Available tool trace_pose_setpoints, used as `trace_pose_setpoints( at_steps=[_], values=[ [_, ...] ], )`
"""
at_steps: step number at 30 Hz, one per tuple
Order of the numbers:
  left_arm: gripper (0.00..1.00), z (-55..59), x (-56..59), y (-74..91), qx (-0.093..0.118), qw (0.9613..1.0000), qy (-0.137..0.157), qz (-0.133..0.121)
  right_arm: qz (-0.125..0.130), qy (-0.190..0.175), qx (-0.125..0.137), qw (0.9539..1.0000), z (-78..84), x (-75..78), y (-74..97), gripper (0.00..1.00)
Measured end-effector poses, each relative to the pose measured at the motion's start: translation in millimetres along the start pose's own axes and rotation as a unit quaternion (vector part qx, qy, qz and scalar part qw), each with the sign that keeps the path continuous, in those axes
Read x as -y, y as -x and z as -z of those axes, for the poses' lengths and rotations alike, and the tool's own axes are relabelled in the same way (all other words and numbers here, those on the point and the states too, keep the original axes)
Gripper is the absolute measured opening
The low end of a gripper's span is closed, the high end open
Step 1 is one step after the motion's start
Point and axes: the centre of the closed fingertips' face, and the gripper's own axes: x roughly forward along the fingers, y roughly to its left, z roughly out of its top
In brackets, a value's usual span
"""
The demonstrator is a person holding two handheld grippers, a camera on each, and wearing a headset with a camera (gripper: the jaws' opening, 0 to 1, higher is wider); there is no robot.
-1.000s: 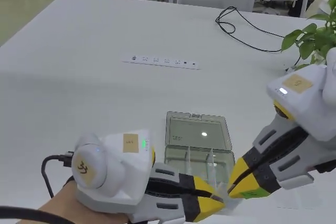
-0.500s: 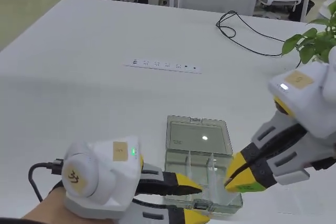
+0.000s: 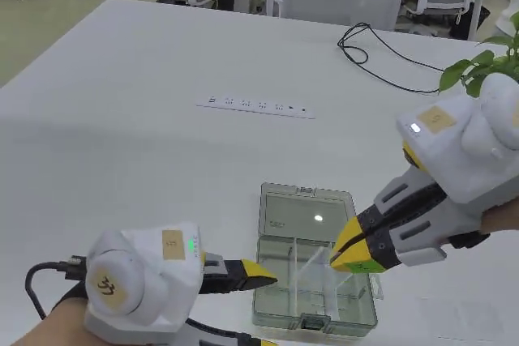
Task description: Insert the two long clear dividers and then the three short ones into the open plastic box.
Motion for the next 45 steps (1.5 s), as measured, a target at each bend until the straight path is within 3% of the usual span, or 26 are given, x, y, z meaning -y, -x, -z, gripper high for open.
trace_pose_setpoints(
  at_steps=[12, 25, 33, 45],
  values=[
    [0.75, 17.7, -11.3, 5.3, -0.021, 0.9995, 0.006, -0.024, 0.031, -0.005, -0.011, 0.9994, 8.8, 33.2, -28.7, 0.03],
    [0.87, 28.9, -20.4, 9.6, -0.018, 0.9984, 0.030, -0.044, 0.053, -0.017, -0.017, 0.9983, 25.9, 61.2, -54.2, 0.03],
    [0.98, 34.5, -21.0, 8.0, -0.022, 0.9981, 0.036, -0.045, 0.053, -0.027, -0.015, 0.9981, 35.2, 68.8, -66.3, 0.03],
    [1.00, 34.3, -20.4, 7.2, -0.018, 0.9978, 0.047, -0.044, 0.051, -0.031, -0.018, 0.9981, 43.7, 69.9, -75.9, 0.03]
  ],
)
